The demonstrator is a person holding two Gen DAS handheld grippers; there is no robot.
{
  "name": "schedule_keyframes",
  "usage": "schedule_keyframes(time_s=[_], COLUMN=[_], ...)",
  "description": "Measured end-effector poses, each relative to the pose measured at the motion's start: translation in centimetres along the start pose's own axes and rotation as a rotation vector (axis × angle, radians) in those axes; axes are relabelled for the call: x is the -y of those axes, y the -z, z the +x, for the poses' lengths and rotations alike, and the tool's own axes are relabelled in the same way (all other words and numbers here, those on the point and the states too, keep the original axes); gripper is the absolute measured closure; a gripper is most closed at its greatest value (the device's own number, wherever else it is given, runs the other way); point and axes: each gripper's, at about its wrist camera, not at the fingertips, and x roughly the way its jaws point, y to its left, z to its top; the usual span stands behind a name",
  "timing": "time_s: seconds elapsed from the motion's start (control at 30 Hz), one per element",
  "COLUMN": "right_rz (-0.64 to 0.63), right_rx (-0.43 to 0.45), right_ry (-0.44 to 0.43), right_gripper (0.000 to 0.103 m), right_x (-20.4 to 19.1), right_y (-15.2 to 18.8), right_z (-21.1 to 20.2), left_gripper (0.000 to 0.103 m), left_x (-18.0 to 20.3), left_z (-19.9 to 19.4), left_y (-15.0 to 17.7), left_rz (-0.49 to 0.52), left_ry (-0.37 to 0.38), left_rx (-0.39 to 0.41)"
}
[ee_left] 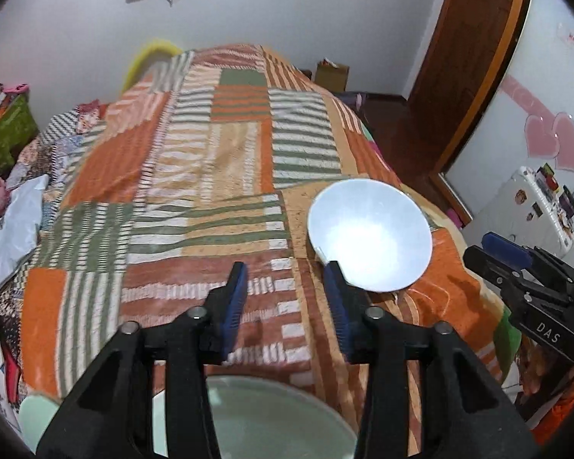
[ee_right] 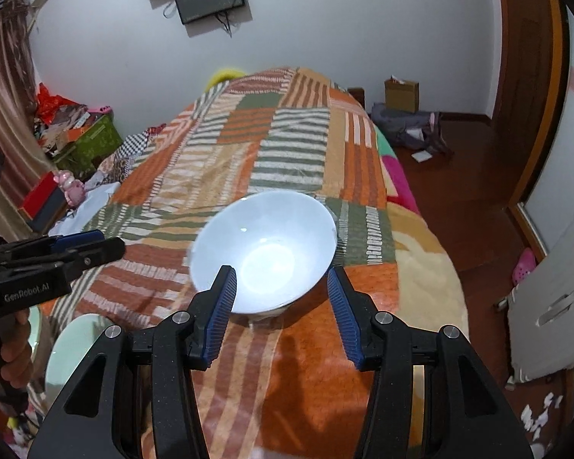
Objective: Organize plates and bowls
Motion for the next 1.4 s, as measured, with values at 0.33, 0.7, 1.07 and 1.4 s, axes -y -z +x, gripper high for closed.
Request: schedule_keyframes(time_s=[0.33,0.7,1.07,1.4], right_rz=[0.018,0.058,0.058,0.042], right_rx=[-0.055,-0.091,-0.145,-0.136], right_ry=[0.0,-0.026,-0.073,-0.05], right_gripper=[0.053,0.059,0.078,0.078], right_x=[1.7,3.3,3.4,2.8], right_y=[-0.6,-1.1,-0.9,-1.0], right_z=[3.9,6.2,8.2,7.5], left_gripper=[0.048,0.053,0.074,0.079], left_x=[1.3,2.4,2.7,3.4], left_z=[7.2,11.5,13.7,13.2], left_y=[-1.4,-1.6,-1.3,-1.1], left_rz=[0.001,0.025,0.013,0.037], left_ry=[0.064,0.091,0.105,0.112], left_rx=[-0.122,-0.173,-0.214,-0.2])
